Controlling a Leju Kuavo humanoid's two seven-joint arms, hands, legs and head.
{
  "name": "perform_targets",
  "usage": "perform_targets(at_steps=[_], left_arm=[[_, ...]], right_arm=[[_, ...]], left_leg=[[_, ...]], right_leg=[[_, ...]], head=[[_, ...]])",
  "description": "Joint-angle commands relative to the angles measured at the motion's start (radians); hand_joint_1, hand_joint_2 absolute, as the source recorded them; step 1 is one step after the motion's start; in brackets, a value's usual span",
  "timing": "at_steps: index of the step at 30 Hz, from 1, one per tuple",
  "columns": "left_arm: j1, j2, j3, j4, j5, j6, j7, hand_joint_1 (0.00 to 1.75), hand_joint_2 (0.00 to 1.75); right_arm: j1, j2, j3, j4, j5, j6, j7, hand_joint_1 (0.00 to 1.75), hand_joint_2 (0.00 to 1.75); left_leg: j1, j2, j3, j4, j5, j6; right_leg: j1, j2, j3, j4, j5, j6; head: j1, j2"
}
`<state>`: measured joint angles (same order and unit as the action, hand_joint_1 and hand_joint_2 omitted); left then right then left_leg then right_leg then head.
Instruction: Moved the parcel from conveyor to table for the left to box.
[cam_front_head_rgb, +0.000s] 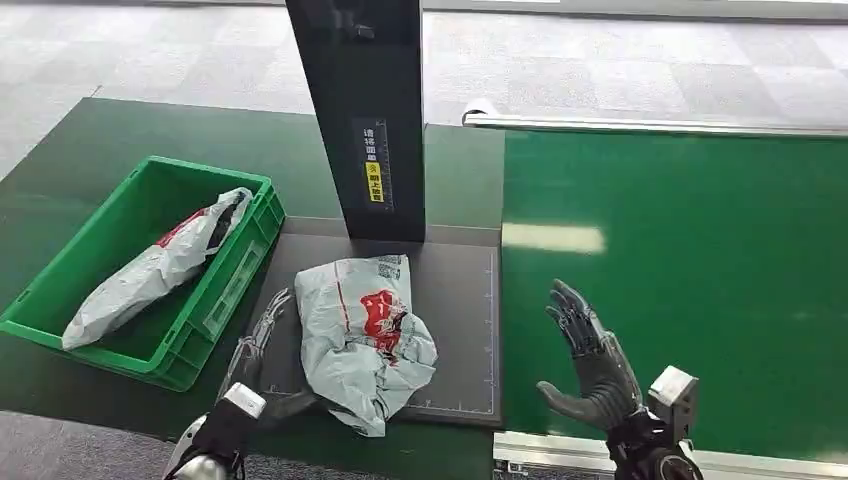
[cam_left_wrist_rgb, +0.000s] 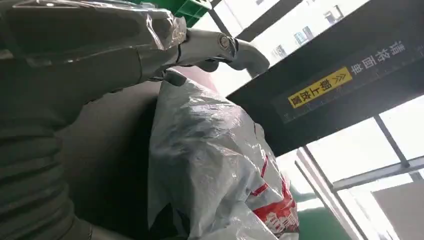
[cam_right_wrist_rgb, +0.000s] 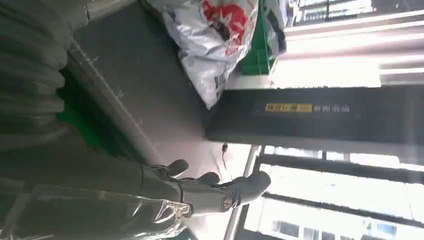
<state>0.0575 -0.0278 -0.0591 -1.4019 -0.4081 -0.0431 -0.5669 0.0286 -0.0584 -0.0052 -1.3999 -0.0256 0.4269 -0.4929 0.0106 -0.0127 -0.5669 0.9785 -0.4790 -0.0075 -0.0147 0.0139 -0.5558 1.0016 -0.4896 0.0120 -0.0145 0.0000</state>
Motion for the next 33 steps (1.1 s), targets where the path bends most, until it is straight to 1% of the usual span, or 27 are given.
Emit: perform_targets(at_steps=[1,3,5,7,10,16,19,20,21,22,23,25,28,33], left_arm=[[-0.011,0.065,-0.078,-0.005,-0.051,-0.006,-0.008,0.00,1.75],[-0.005,0.073,-0.111,-0.022,-0.075,-0.025,0.001,0.00,1.75],[-0.014,0.072,-0.153,0.002,-0.095,-0.041,0.006,0.00,1.75],[-0.025,0.066,-0.184,0.034,-0.103,-0.046,0.004,0.00,1.75],[-0.031,0.065,-0.199,0.051,-0.116,-0.043,0.002,0.00,1.75],[-0.108,0.052,-0.311,0.167,-0.115,-0.041,-0.013,0.00,1.75],[-0.097,0.062,-0.356,0.186,-0.168,0.042,0.028,0.00,1.75],[-0.086,0.070,-0.377,0.205,-0.231,0.100,0.071,0.03,1.75],[-0.081,0.072,-0.384,0.212,-0.237,0.113,0.069,0.17,1.75],[-0.079,0.073,-0.388,0.217,-0.237,0.121,0.065,1.68,1.75],[-0.080,0.074,-0.394,0.236,-0.251,0.147,0.079,1.75,1.75],[-0.083,0.075,-0.401,0.245,-0.270,0.169,0.089,1.75,1.75],[-0.097,0.072,-0.389,0.244,-0.264,0.180,0.094,1.75,1.75],[-0.103,0.073,-0.386,0.240,-0.264,0.181,0.094,1.75,1.75]], right_arm=[[0.079,0.084,-0.168,-0.049,0.091,-0.053,0.000,0.00,1.75],[0.066,0.086,-0.161,-0.003,0.108,-0.066,0.003,0.00,1.75],[0.054,0.090,-0.151,0.030,0.098,-0.071,-0.018,0.00,1.75],[0.052,0.091,-0.142,0.031,0.094,-0.073,-0.025,0.00,1.75],[0.052,0.092,-0.141,0.022,0.093,-0.073,-0.026,0.00,1.75],[0.044,0.085,-0.137,0.004,0.075,-0.074,-0.003,0.00,1.75],[0.040,0.080,-0.109,0.020,0.074,-0.069,-0.002,0.00,1.75],[0.043,0.080,-0.094,0.023,0.071,-0.067,-0.005,0.00,1.75],[0.043,0.080,-0.091,0.022,0.070,-0.068,-0.007,0.00,1.75],[0.045,0.081,-0.089,0.020,0.070,-0.070,-0.009,0.00,1.75],[0.043,0.078,-0.078,0.020,0.069,-0.073,-0.010,0.00,1.75],[0.040,0.078,-0.074,0.020,0.068,-0.076,-0.011,0.00,1.75],[0.023,0.068,-0.060,0.033,0.064,-0.081,-0.008,0.00,1.75],[0.019,0.067,-0.059,0.038,0.063,-0.083,-0.007,0.00,1.75]], left_leg=[[0.000,-0.001,0.000,0.000,0.000,0.000],[0.000,0.000,0.001,0.000,0.000,0.000],[0.001,0.000,0.002,-0.001,0.000,0.000],[0.000,0.000,0.002,-0.001,0.000,0.000],[0.000,0.000,0.001,-0.001,0.000,0.000],[-0.001,-0.002,0.001,-0.001,0.001,0.000],[0.000,0.000,0.003,-0.002,0.001,0.001],[0.000,0.001,0.003,-0.002,0.001,0.001],[0.000,0.002,0.003,-0.002,0.000,0.000],[0.000,0.002,0.004,-0.002,0.000,0.000],[-0.001,0.002,0.004,-0.002,0.000,0.000],[0.000,0.003,0.005,-0.003,0.000,0.000],[0.000,0.002,0.002,-0.001,0.000,0.000],[0.000,0.002,0.001,-0.001,0.000,0.000]], right_leg=[[0.000,-0.002,0.001,0.000,0.000,0.000],[0.001,-0.002,0.001,-0.001,0.000,-0.001],[0.001,-0.002,0.002,-0.002,0.000,-0.001],[0.000,-0.001,0.002,-0.001,0.000,0.000],[0.000,-0.001,0.001,-0.001,0.000,0.000],[0.000,-0.003,0.002,-0.001,0.000,0.000],[0.000,-0.003,0.003,-0.002,0.001,-0.001],[0.000,-0.002,0.004,-0.003,0.001,-0.001],[0.000,0.000,0.003,-0.002,0.000,0.000],[0.000,0.000,0.003,-0.002,0.001,0.000],[0.000,0.000,0.004,-0.002,0.000,-0.001],[0.001,0.000,0.005,-0.004,0.001,-0.001],[0.000,0.000,0.002,-0.001,0.001,-0.001],[0.000,0.000,0.002,-0.001,0.001,0.000]], head=[[0.000,0.000],[0.000,0.000],[0.000,0.000],[0.000,0.000],[0.000,0.000],[0.000,0.000],[0.000,0.000],[0.000,0.000],[0.000,0.000],[0.000,0.000],[0.000,0.000],[0.000,0.000],[0.000,0.000],[0.000,0.000]])
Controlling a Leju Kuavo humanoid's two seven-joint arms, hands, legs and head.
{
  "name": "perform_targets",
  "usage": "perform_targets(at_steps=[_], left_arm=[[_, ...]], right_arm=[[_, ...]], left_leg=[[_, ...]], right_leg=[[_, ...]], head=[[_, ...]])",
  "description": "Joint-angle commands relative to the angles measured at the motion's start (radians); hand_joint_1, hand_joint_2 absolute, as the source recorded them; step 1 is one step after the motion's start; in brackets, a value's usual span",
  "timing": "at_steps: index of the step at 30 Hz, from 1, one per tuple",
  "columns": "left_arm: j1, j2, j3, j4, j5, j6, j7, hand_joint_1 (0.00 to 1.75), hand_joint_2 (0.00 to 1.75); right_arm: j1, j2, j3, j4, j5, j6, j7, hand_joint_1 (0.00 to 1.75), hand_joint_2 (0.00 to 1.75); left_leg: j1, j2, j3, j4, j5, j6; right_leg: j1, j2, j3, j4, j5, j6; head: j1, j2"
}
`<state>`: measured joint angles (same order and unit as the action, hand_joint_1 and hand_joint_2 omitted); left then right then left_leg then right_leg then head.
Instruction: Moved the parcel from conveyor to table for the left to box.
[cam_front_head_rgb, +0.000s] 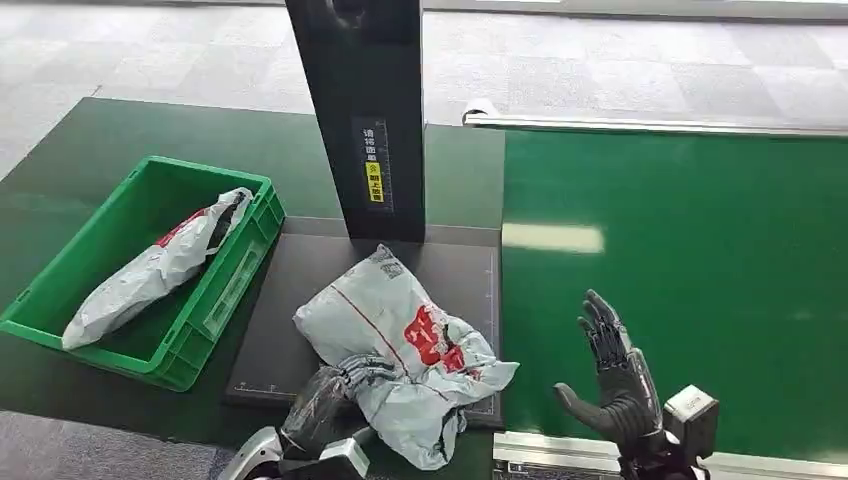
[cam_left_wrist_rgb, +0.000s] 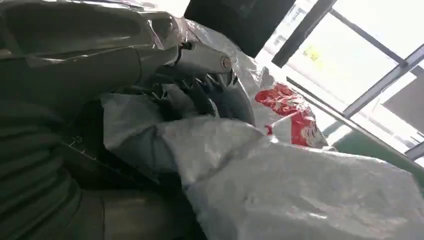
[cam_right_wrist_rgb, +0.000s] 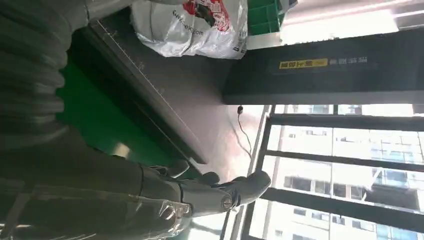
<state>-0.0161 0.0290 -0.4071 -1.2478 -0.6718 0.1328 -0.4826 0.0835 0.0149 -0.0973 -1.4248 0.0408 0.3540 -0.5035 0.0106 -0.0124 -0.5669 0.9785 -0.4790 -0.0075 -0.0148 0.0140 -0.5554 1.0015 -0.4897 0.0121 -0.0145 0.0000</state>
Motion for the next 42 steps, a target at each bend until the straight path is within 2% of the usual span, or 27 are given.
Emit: perform_targets(at_steps=[1,7,11,19,25,30,36,42], left_arm=[[-0.029,0.016,-0.038,0.086,0.000,0.005,0.010,1.75,1.75],[-0.028,0.016,-0.038,0.086,0.000,0.005,0.010,1.75,1.75],[-0.022,0.016,0.009,0.045,0.032,0.059,0.009,1.75,1.75],[0.005,0.023,0.102,-0.236,-0.004,0.301,-0.090,1.75,1.75],[-0.049,0.031,0.164,-0.405,-0.011,0.431,-0.120,1.75,1.75],[-0.072,0.029,0.209,-0.430,-0.012,0.488,-0.134,1.75,1.75],[-0.080,0.023,0.220,-0.431,-0.008,0.506,-0.142,1.75,1.75],[-0.189,0.010,0.301,-0.458,0.019,0.534,-0.138,1.75,1.75]], right_arm=[[-0.036,-0.006,0.033,0.062,-0.003,-0.010,0.004,0.00,1.75],[-0.035,-0.007,0.033,0.063,-0.003,-0.010,0.004,0.00,1.75],[-0.052,-0.025,0.058,0.088,-0.023,-0.030,0.005,0.00,1.75],[-0.026,-0.019,0.056,0.069,-0.039,-0.049,0.006,0.00,1.75],[-0.044,0.003,0.046,0.075,-0.039,-0.062,0.020,0.00,1.75],[0.012,0.021,0.024,0.029,-0.031,-0.072,0.021,0.00,1.75],[0.018,0.027,0.013,0.021,-0.028,-0.072,0.022,0.00,1.75],[0.032,0.038,-0.015,-0.001,-0.016,-0.060,0.025,0.00,1.75]], left_leg=[[0.000,0.002,0.002,-0.001,0.001,0.001],[0.000,0.002,0.003,-0.002,0.000,0.000],[0.000,0.003,0.002,-0.001,0.000,0.000],[0.001,0.002,0.000,0.001,-0.001,0.000],[0.001,0.001,-0.002,0.002,0.000,0.000],[0.001,0.000,-0.001,0.000,0.000,0.000],[0.000,0.001,0.000,0.000,0.000,0.000],[0.001,-0.001,-0.002,0.001,0.001,0.000]], right_leg=[[0.001,0.000,0.002,-0.002,0.001,-0.001],[0.001,0.000,0.003,-0.002,0.001,-0.001],[0.000,0.001,0.001,-0.001,0.001,-0.001],[0.002,0.000,0.000,0.000,0.000,-0.001],[0.001,-0.001,-0.002,0.001,0.001,-0.001],[0.001,-0.001,-0.001,0.000,0.000,-0.001],[0.000,-0.001,0.000,0.000,0.000,0.000],[0.001,-0.003,-0.001,0.001,0.000,-0.001]], head=[[0.000,0.000],[0.000,0.000],[0.000,0.000],[0.000,0.000],[0.000,0.000],[0.000,0.000],[0.000,0.000],[0.000,0.000]])
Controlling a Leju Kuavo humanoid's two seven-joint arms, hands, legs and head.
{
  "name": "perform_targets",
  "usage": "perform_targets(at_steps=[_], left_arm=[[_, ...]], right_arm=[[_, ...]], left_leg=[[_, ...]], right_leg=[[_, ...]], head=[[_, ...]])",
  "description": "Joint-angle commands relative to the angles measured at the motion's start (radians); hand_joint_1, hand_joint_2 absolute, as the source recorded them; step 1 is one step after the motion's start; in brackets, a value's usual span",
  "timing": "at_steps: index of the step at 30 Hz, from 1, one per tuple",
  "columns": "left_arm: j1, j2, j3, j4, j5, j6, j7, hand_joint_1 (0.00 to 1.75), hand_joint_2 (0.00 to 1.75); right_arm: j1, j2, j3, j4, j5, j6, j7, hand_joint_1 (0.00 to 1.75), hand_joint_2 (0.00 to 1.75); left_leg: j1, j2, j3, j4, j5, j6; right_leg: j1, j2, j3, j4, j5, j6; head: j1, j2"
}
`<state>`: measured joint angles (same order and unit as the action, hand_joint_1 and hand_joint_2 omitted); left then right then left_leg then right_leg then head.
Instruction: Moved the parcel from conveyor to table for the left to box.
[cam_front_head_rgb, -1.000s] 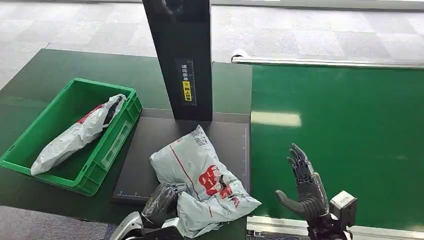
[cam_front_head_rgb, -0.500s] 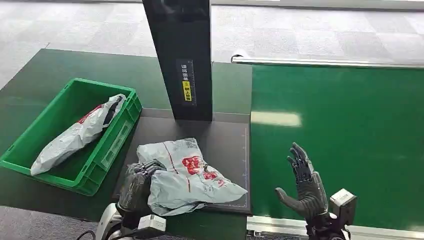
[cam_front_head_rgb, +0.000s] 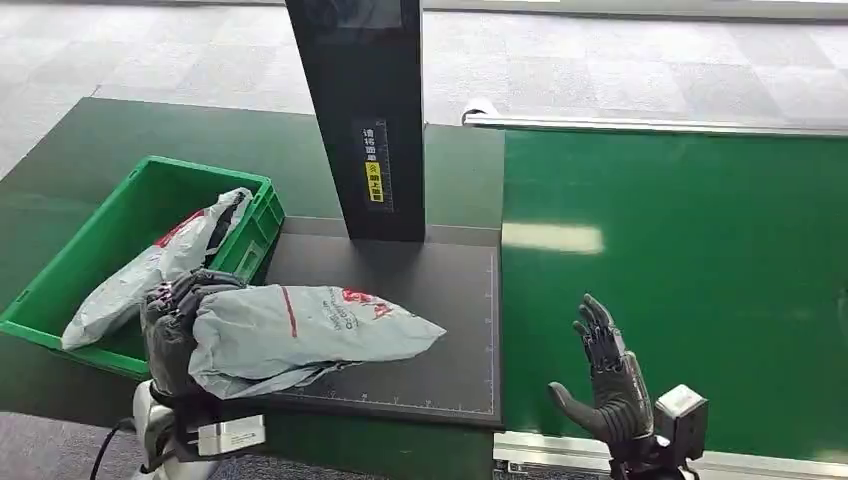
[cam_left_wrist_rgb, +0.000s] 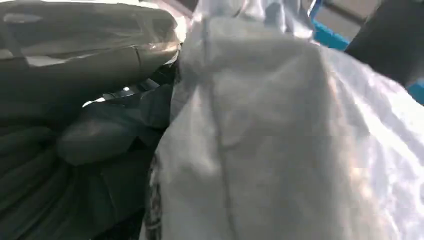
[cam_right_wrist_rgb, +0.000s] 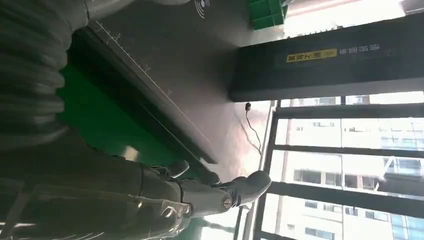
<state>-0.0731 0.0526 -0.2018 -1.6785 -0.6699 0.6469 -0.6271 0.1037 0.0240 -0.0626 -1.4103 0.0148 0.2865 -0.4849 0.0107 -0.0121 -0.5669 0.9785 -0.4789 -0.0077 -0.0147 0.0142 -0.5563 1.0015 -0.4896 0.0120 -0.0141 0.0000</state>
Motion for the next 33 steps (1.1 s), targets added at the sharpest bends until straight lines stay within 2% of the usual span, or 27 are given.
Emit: perform_targets(at_steps=[1,4,9,12,15,18,19,21,23,33], left_arm=[[-0.163,-0.013,0.110,-0.027,0.011,0.019,0.009,1.75,1.75],[-0.230,-0.009,0.143,-0.015,-0.006,0.012,0.024,1.75,1.75],[-0.239,-0.007,0.150,-0.005,-0.008,0.014,0.025,1.75,1.75],[-0.319,0.015,0.170,0.064,-0.064,0.040,0.053,1.75,1.75],[-0.433,0.041,0.238,0.204,-0.208,0.051,0.144,1.75,1.75],[-0.506,0.068,0.345,0.378,-0.289,0.051,0.162,1.75,1.75],[-0.538,0.099,0.354,0.476,-0.271,0.047,0.179,1.75,1.75],[-0.578,0.119,0.399,0.590,-0.315,0.051,0.179,1.75,1.75],[-0.603,0.117,0.483,0.665,-0.412,0.051,0.182,1.75,1.75],[-0.617,0.124,0.586,0.794,-0.516,0.051,0.227,1.75,1.75]], right_arm=[[0.011,0.028,-0.052,-0.017,0.011,0.011,0.009,0.00,1.75],[0.004,0.027,-0.054,-0.013,0.011,0.010,0.010,0.00,1.75],[0.001,0.030,-0.053,-0.012,0.011,0.011,0.010,0.00,1.75],[-0.011,0.031,-0.046,-0.001,0.016,0.010,0.013,0.00,1.75],[-0.018,0.015,-0.034,0.006,0.008,0.004,0.012,0.00,1.75],[-0.009,0.009,-0.029,0.000,-0.001,0.000,0.014,0.00,1.75],[-0.001,0.010,-0.032,-0.008,-0.004,-0.001,0.014,0.00,1.75],[0.004,0.010,-0.032,-0.015,-0.005,0.003,0.016,0.00,1.75],[-0.002,0.009,-0.026,-0.011,-0.006,0.006,0.021,0.00,1.75],[0.008,0.003,-0.021,-0.026,-0.011,0.000,0.028,0.00,1.75]], left_leg=[[0.000,-0.002,-0.002,0.001,0.001,0.000],[0.001,-0.003,-0.001,0.002,0.001,0.000],[0.000,0.000,0.000,0.000,0.000,0.000],[0.000,-0.001,-0.001,0.001,0.001,0.000],[0.001,-0.002,-0.001,0.001,0.001,0.000],[0.000,0.000,0.001,0.000,0.002,0.000],[0.000,0.000,0.001,0.000,0.001,0.000],[0.000,0.000,0.002,-0.001,0.002,0.000],[0.000,0.001,0.003,-0.001,0.002,-0.001],[0.001,0.002,0.001,0.000,0.002,-0.001]], right_leg=[[0.001,-0.003,-0.001,0.001,0.000,-0.001],[0.002,-0.005,0.000,0.001,0.000,-0.001],[0.001,-0.002,0.001,0.000,0.000,-0.001],[0.001,-0.002,0.000,0.000,0.000,-0.001],[0.001,-0.005,0.001,0.001,0.000,-0.001],[0.001,-0.002,0.001,0.000,0.001,-0.001],[0.000,-0.001,0.001,0.001,0.001,-0.001],[0.000,-0.001,0.001,0.000,0.001,-0.002],[0.001,-0.001,0.002,0.000,0.001,-0.002],[0.001,0.000,0.000,0.001,0.001,-0.001]], head=[[0.000,0.000],[0.000,0.000],[0.000,0.000],[0.000,0.000],[0.000,0.000],[0.000,0.000],[0.000,0.000],[-0.001,0.000],[-0.001,0.000],[0.000,0.000]])
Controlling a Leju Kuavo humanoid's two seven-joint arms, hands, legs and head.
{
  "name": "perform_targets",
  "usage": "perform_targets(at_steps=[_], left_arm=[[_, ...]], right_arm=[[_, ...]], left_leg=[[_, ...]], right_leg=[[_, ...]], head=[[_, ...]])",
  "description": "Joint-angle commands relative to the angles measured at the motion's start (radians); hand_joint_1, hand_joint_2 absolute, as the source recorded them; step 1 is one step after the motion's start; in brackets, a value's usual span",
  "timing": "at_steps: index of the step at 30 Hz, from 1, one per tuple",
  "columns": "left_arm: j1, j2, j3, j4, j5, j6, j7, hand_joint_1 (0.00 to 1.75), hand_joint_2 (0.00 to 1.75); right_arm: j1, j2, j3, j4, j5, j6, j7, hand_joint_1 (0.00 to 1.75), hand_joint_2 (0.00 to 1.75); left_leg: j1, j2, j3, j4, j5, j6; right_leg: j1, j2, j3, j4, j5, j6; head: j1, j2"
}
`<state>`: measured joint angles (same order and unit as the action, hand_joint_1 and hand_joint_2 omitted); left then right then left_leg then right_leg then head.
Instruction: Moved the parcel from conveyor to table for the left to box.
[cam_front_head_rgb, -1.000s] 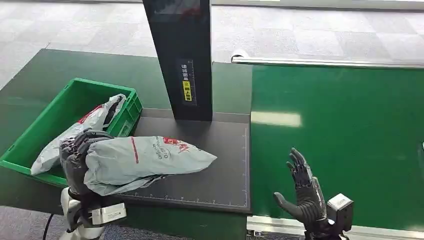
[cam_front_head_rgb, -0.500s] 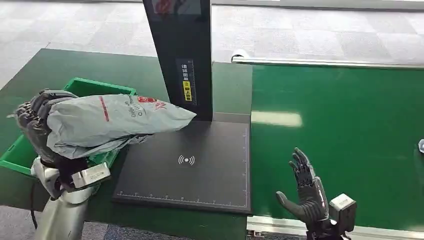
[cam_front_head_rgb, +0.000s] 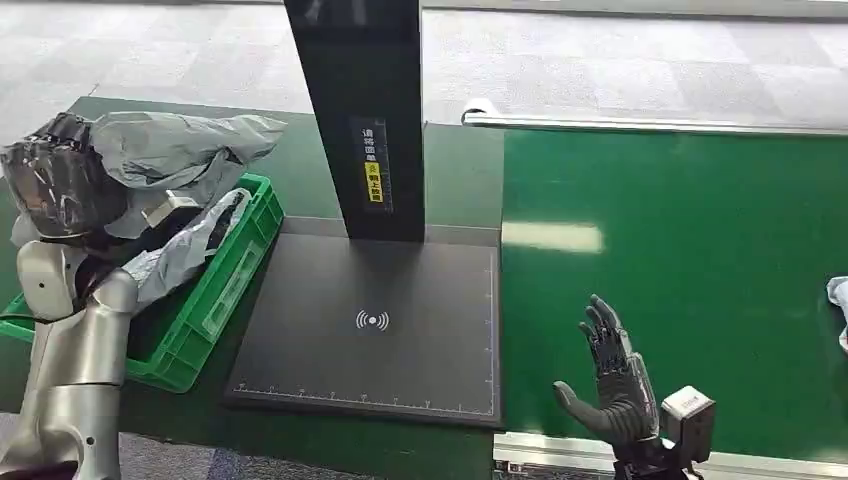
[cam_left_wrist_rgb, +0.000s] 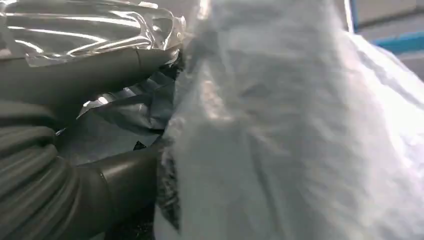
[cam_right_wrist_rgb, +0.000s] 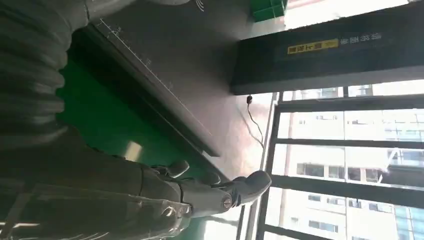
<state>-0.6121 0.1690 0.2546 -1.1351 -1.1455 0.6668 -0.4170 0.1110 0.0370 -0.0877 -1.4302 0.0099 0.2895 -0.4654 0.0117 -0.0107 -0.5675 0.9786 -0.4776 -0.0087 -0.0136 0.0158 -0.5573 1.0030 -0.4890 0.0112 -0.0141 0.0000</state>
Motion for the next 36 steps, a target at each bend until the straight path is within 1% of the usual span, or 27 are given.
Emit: perform_targets(at_steps=[1,3,5,8,18,19,20,22,24,27,28,29,30,31,33,35,36], left_arm=[[-0.078,0.008,0.130,0.251,-0.041,0.031,0.017,1.75,1.75],[-0.078,0.008,0.130,0.251,-0.041,0.031,0.017,1.75,1.75],[-0.071,0.006,0.148,0.253,-0.086,0.031,0.046,1.75,1.75],[-0.067,0.000,0.178,0.258,-0.169,0.031,0.119,1.75,1.75],[-0.067,0.000,0.178,0.258,-0.169,0.031,0.119,1.75,1.75],[-0.089,0.003,0.160,0.299,-0.194,0.031,0.154,0.00,1.75],[-0.104,0.013,0.132,0.355,-0.215,0.031,0.193,0.00,1.75],[-0.100,0.020,0.079,0.384,-0.268,0.031,0.289,0.00,1.75],[-0.089,0.017,0.046,0.396,-0.242,0.019,0.305,0.00,1.75],[-0.027,-0.010,-0.006,0.312,-0.070,-0.022,0.274,0.00,1.75],[-0.004,-0.030,-0.011,0.269,0.029,-0.069,0.247,0.00,1.75],[0.005,-0.039,-0.017,0.252,0.065,-0.094,0.240,0.00,1.75],[0.022,-0.060,-0.012,0.215,0.214,-0.151,0.170,0.00,1.75],[0.038,-0.044,-0.044,0.220,0.196,-0.134,0.179,0.00,1.75],[0.059,-0.037,-0.052,0.226,0.260,-0.152,0.157,0.00,1.75],[0.063,-0.043,-0.036,0.235,0.427,-0.234,0.101,0.00,1.75],[0.063,-0.045,-0.034,0.236,0.452,-0.248,0.094,0.00,1.75]], right_arm=[[0.001,-0.010,0.004,-0.006,-0.006,-0.003,0.009,0.00,1.75],[0.001,-0.010,0.004,-0.006,-0.006,-0.003,0.009,0.00,1.75],[-0.004,-0.004,0.006,-0.006,-0.006,-0.002,0.012,0.00,1.75],[-0.003,-0.003,0.010,-0.006,-0.003,-0.005,0.020,0.00,1.75],[-0.003,-0.003,0.010,-0.006,-0.003,-0.005,0.020,0.00,1.75],[-0.005,-0.006,0.009,-0.005,-0.003,-0.008,0.023,0.00,1.75],[-0.005,-0.008,0.009,-0.004,-0.004,-0.010,0.025,0.00,1.75],[-0.001,-0.009,0.009,-0.009,-0.007,-0.010,0.028,0.00,1.75],[0.002,-0.008,0.009,-0.013,-0.009,-0.010,0.032,0.00,1.75],[0.019,0.010,-0.004,-0.034,-0.004,-0.004,0.039,0.00,1.75],[0.027,0.020,-0.010,-0.046,0.001,-0.005,0.042,0.00,1.75],[0.030,0.024,-0.014,-0.051,0.004,-0.005,0.044,0.00,1.75],[0.033,0.028,-0.020,-0.058,0.007,-0.002,0.046,0.00,1.75],[0.032,0.030,-0.026,-0.060,0.008,-0.002,0.048,0.00,1.75],[0.031,0.031,-0.036,-0.064,0.005,-0.007,0.054,0.00,1.75],[0.036,0.034,-0.049,-0.072,0.002,-0.005,0.059,0.00,1.75],[0.036,0.034,-0.050,-0.072,0.001,-0.005,0.060,0.00,1.75]], left_leg=[[0.000,0.001,0.002,-0.001,0.000,0.000],[0.000,0.000,0.000,0.000,0.000,0.000],[0.000,-0.001,0.001,0.000,0.000,0.000],[0.000,0.001,0.001,0.000,0.000,0.000],[0.001,-0.001,0.000,0.000,0.000,0.000],[0.000,0.000,0.000,0.000,0.000,0.000],[0.000,-0.001,0.000,0.000,0.000,0.000],[0.001,-0.003,0.000,0.000,0.001,0.000],[0.000,-0.003,0.000,0.000,0.001,0.000],[0.000,-0.002,0.001,-0.001,0.001,0.000],[0.000,-0.002,0.001,-0.001,0.000,0.001],[0.000,-0.002,0.001,-0.001,0.000,0.000],[0.000,-0.002,0.002,-0.001,0.000,0.001],[0.000,-0.002,0.001,-0.001,0.000,0.001],[0.000,-0.001,0.001,-0.001,0.000,0.000],[0.000,-0.001,0.001,-0.001,0.000,0.000],[0.000,-0.001,0.002,-0.001,0.000,0.000]], right_leg=[[0.000,-0.001,0.002,-0.001,0.000,-0.001],[0.000,-0.001,0.000,0.000,0.000,-0.001],[0.001,-0.003,0.001,0.000,0.000,-0.001],[0.001,-0.001,0.001,-0.001,0.000,-0.001],[0.001,-0.002,0.001,-0.001,0.000,0.000],[0.000,-0.002,0.000,0.000,0.000,0.000],[0.001,-0.003,0.001,-0.001,0.000,-0.001],[0.001,-0.005,0.001,-0.001,0.000,-0.001],[0.000,-0.004,0.001,0.000,0.000,0.000],[0.000,-0.004,0.002,-0.001,0.000,-0.001],[0.000,-0.004,0.002,-0.001,0.000,0.000],[0.000,-0.003,0.001,-0.001,0.000,0.000],[0.000,-0.004,0.003,-0.002,0.000,0.000],[0.000,-0.003,0.002,-0.001,0.000,0.000],[0.000,-0.002,0.001,-0.001,0.000,0.000],[0.000,-0.002,0.001,-0.001,0.000,0.000],[0.000,-0.003,0.002,-0.001,0.000,0.000]], head=[[0.000,0.000],[0.000,0.000],[0.000,0.000],[-0.001,0.000],[0.000,0.000],[0.000,0.000],[0.000,0.000],[0.000,0.000],[0.000,0.000],[0.000,0.000],[0.000,0.000],[0.000,0.000],[0.000,0.000],[0.000,0.000],[0.000,0.000],[0.000,0.000],[0.000,0.000]])
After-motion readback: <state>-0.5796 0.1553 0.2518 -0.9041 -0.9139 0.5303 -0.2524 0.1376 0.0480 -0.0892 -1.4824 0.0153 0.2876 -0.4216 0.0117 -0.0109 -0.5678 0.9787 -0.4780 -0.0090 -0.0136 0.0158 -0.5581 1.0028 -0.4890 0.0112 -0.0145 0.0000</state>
